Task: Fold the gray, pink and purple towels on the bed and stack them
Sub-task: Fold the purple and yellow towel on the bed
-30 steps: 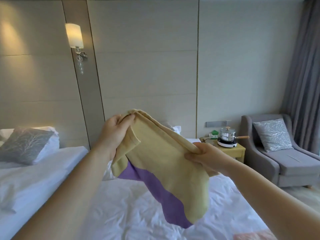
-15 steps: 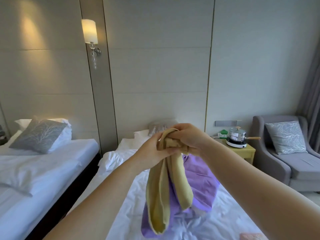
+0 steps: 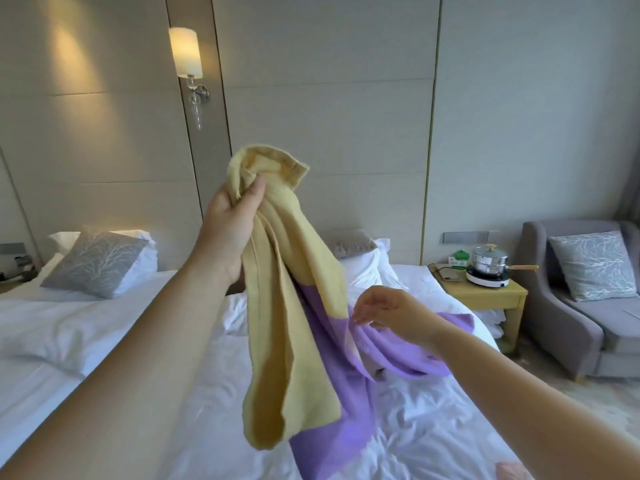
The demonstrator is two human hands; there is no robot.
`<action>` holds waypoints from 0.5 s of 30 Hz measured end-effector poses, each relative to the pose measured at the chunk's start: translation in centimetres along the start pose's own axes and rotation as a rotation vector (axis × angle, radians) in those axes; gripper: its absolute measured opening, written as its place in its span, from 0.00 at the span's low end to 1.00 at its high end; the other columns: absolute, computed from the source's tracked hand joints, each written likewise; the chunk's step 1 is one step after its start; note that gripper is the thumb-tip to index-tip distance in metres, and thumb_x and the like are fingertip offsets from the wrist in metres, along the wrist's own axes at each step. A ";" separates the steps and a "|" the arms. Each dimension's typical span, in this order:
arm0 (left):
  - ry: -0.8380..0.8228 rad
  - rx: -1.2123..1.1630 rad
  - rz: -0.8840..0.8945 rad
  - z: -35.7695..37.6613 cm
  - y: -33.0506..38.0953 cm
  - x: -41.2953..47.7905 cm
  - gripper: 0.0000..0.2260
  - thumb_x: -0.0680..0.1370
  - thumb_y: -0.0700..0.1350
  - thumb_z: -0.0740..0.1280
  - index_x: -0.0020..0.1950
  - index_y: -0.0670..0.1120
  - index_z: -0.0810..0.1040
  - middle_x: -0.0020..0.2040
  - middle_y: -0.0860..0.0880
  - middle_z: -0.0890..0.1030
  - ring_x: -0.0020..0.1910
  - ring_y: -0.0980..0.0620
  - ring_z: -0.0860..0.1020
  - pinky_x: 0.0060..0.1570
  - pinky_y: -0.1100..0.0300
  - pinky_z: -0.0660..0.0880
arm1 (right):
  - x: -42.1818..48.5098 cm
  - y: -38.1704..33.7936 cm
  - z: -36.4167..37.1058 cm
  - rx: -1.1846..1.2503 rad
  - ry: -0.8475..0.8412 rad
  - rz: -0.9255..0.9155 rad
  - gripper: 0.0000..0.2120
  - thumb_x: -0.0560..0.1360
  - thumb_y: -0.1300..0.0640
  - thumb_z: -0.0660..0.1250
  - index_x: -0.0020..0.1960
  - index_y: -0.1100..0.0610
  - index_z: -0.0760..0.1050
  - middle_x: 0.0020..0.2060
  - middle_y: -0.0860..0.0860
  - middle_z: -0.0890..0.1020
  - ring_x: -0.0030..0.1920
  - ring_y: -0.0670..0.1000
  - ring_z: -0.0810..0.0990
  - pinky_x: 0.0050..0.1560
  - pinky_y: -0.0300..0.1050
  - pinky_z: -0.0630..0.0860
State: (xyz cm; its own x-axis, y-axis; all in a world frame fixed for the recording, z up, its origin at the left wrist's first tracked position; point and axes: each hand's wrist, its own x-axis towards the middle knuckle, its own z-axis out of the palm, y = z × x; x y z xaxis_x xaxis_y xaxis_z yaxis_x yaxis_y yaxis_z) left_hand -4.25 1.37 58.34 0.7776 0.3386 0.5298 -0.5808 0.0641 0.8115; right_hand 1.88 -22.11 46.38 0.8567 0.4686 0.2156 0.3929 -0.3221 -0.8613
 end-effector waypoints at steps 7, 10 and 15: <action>0.075 0.040 -0.012 -0.9 -0.1 0.6 0.09 0.78 0.50 0.67 0.54 0.48 0.78 0.53 0.44 0.82 0.55 0.46 0.80 0.61 0.45 0.75 | 1.6 -2.6 4.5 0.054 -0.229 -0.136 0.12 0.68 0.56 0.76 0.50 0.51 0.79 0.49 0.46 0.82 0.50 0.47 0.80 0.55 0.40 0.76; 0.060 0.045 -0.027 -1.3 -0.7 1.2 0.05 0.77 0.49 0.68 0.50 0.50 0.77 0.50 0.46 0.82 0.55 0.45 0.81 0.60 0.45 0.76 | 2.4 -2.7 6.1 0.092 -0.051 -0.232 0.01 0.74 0.60 0.70 0.45 0.56 0.78 0.37 0.42 0.80 0.40 0.42 0.77 0.45 0.35 0.74; 0.220 0.563 -0.097 -5.0 -3.5 3.1 0.12 0.76 0.50 0.68 0.57 0.50 0.73 0.56 0.47 0.76 0.61 0.42 0.75 0.56 0.56 0.73 | 3.3 -3.2 2.9 0.256 0.139 -0.154 0.06 0.78 0.57 0.64 0.44 0.58 0.73 0.33 0.50 0.74 0.33 0.49 0.67 0.32 0.38 0.62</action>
State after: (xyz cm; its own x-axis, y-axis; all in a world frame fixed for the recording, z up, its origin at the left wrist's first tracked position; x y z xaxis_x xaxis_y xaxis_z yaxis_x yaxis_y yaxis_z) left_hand -0.99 6.85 55.88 0.7178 0.5460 0.4320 -0.2465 -0.3809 0.8911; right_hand 2.45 -17.16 48.46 0.8380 0.3736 0.3978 0.4396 -0.0303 -0.8977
